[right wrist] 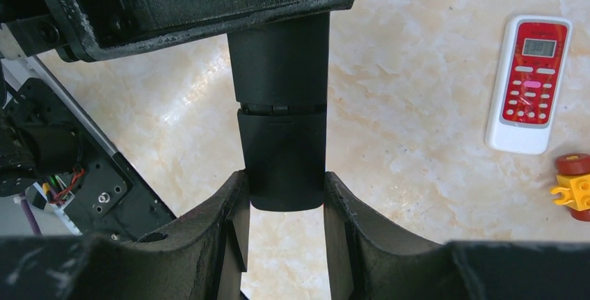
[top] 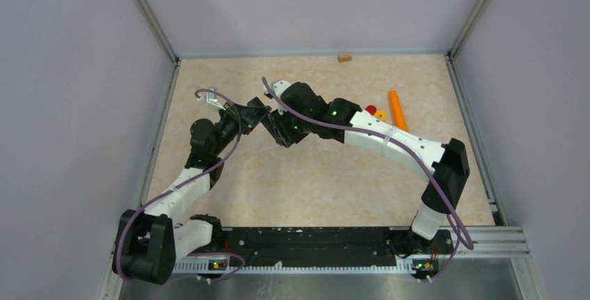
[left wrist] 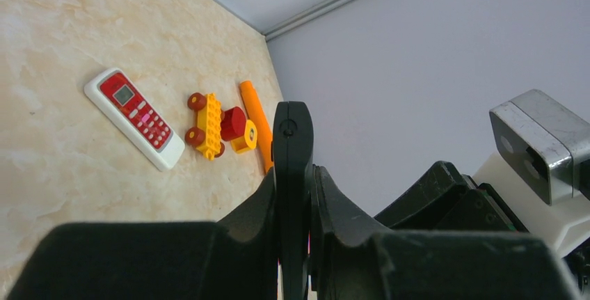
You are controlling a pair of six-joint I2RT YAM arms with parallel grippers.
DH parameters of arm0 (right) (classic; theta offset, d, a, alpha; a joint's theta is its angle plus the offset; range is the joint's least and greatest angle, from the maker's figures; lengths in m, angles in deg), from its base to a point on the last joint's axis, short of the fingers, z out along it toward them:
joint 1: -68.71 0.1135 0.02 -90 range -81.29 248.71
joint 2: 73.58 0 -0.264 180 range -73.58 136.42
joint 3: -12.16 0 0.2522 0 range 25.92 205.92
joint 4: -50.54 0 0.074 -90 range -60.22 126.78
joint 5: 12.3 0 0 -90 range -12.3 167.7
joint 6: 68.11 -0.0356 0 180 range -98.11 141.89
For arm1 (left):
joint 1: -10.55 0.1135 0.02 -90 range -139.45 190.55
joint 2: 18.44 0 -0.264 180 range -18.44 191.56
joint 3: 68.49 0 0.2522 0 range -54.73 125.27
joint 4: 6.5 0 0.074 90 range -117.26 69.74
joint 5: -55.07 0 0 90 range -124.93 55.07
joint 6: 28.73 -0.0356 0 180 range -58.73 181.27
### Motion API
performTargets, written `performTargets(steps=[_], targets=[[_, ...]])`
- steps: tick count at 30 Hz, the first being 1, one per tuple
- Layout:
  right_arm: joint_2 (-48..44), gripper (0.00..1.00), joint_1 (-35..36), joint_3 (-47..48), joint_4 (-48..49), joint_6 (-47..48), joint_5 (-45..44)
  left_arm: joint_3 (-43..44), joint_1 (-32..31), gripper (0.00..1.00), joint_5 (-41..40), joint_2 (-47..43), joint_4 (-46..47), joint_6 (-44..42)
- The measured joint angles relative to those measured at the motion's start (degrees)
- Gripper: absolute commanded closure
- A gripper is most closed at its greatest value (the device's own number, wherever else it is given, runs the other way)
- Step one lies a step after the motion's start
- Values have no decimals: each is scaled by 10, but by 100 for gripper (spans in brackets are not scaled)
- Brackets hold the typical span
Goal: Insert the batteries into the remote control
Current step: Load the battery cover into the remote control.
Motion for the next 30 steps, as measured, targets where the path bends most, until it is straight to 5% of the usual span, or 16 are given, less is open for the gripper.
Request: performTargets(steps=[30], targets=[[32, 60, 1, 27, -27, -31, 7, 8, 8, 100, 9, 0, -70, 34]])
